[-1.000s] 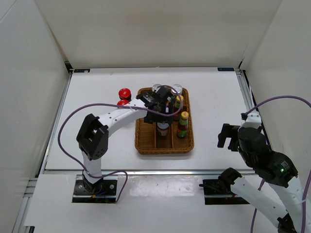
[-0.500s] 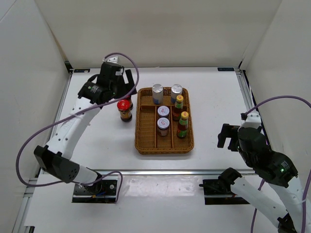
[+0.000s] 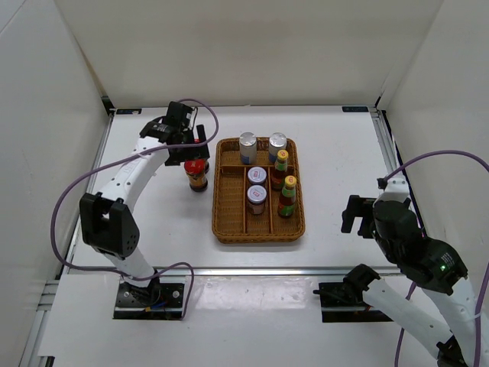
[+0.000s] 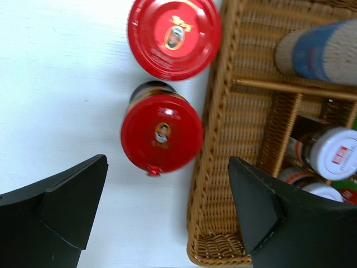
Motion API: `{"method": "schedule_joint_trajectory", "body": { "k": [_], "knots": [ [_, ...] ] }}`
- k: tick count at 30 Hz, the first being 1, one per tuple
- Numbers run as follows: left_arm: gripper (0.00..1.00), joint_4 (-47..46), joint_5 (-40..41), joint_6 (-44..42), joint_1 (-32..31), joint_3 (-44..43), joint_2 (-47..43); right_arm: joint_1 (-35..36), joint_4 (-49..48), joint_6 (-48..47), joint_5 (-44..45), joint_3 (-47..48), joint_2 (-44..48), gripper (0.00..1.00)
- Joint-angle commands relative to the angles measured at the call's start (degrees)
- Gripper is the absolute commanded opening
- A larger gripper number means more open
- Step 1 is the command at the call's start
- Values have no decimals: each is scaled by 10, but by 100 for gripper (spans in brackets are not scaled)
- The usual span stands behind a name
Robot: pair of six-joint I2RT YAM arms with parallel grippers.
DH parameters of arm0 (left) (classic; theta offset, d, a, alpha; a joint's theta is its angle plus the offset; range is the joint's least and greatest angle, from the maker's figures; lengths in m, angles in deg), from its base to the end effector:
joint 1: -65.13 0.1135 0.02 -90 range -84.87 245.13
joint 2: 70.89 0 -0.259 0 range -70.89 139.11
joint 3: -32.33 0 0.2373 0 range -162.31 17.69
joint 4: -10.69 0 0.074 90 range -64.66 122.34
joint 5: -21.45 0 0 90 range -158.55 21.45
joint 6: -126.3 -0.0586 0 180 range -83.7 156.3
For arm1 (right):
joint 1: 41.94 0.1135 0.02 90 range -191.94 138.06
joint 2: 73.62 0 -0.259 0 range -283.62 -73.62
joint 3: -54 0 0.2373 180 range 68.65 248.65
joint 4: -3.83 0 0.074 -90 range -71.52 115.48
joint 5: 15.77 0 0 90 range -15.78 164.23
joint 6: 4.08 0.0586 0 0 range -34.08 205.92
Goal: Organize the condiment bottles
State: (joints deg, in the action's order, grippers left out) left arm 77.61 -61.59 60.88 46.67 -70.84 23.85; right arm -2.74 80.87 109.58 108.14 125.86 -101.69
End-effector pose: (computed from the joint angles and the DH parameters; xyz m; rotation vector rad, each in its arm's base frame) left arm 0.3297 -0.1026 0.2937 -0.1822 2.5781 -0.1212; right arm 0.0713 0.0160 0.3323 0.0564 2.0427 0.0434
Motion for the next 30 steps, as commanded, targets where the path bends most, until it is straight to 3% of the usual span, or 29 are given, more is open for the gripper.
{"method": "schedule_joint_trajectory", "body": {
  "k": [1,13,17,18,24,30],
  "knots": [
    [100,-11,-15,-15,9,4,10,4,-21,-6,3,-3,-1,100],
    [98,-62,-42,-15,20,49,60,4,-21,-6,-2,-3,-18,100],
    [85,-62,-48,-15,20,49,65,4,-26,-12,-2,-3,-24,100],
    [75,-62,-48,-15,20,49,60,4,-26,-12,-2,-3,-24,100],
    [44,-62,-24,-15,20,37,-24,4,-26,-12,-2,-3,-30,100],
    [40,-39,-18,-15,-17,8,-133,4,-26,-12,-8,-3,-24,100]
  ]
}}
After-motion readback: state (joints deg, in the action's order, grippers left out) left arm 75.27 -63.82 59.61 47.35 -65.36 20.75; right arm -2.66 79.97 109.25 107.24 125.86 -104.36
